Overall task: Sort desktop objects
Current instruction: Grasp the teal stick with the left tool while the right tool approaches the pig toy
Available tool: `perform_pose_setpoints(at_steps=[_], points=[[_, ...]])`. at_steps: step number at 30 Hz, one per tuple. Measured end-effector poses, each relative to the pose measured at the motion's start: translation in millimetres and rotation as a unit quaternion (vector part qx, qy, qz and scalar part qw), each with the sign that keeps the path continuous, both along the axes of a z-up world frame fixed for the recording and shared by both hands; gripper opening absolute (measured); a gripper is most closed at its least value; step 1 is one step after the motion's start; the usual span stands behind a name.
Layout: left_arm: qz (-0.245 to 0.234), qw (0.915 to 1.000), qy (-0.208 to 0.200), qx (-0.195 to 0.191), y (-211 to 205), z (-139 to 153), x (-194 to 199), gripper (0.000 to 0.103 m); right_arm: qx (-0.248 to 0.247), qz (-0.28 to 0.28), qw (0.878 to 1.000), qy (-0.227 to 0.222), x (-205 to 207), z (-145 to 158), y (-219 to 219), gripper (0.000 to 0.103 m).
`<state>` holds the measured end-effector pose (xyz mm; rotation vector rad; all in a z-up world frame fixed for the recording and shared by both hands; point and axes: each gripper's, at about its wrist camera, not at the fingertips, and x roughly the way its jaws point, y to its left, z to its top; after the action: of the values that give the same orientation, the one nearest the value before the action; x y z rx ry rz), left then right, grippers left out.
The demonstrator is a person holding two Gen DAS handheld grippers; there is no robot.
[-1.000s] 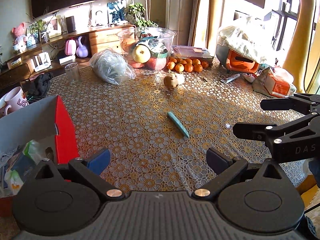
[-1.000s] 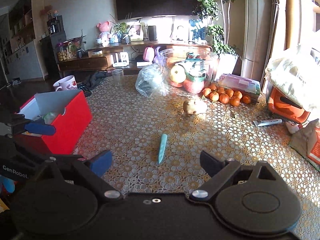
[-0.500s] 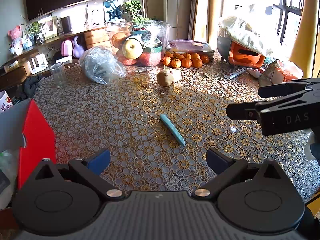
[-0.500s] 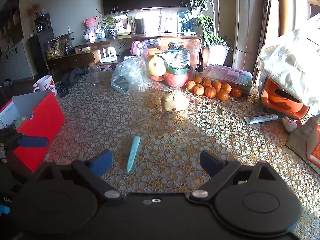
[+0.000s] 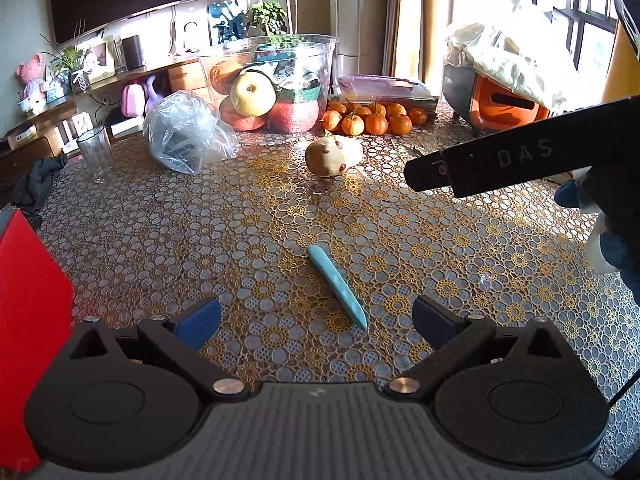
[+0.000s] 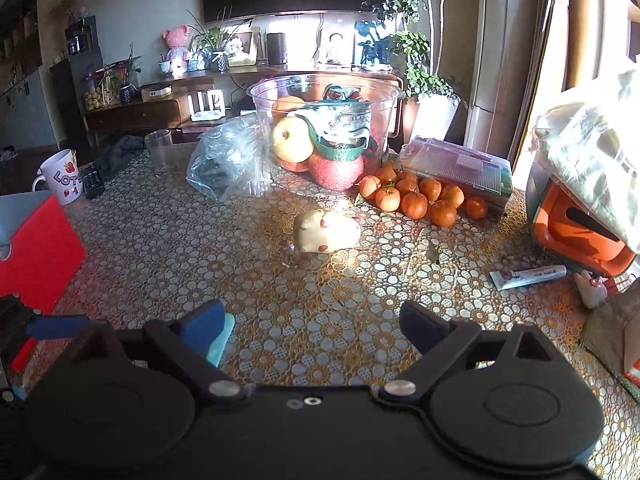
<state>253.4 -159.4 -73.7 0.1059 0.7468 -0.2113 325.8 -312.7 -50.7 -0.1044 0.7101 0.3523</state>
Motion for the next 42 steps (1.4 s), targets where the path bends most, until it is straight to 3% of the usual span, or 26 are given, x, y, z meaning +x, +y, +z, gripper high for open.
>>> perform_pose_setpoints(at_steps=[9, 22, 29, 42], points=[[0.012, 0.9998, -0.016, -0.006, -12.6, -13.9, 17.1, 0.102, -0.006, 0.014, 1.000, -0.001, 32.9, -18.0, 7.1, 0.095], [0.030, 0.9994, 0.000, -0.018, -17.6, -35.3, 39.4, 0.097, -0.006, 0.015, 1.000, -0.008, 84.6, -35.8, 16.4, 0.095], [0.036, 0.9991, 0.006, -0.021, -21.0, -41.6, 47.1, 0.092, -0.007, 0.013, 1.000, -0.012, 114.3, -44.6, 23.6, 0.095], [0.045, 0.9989, 0.011, -0.010, -29.9, -51.6, 52.0, 0.071, -0.004, 0.015, 1.000, -0.005, 148.4, -64.7, 30.6, 0.095]])
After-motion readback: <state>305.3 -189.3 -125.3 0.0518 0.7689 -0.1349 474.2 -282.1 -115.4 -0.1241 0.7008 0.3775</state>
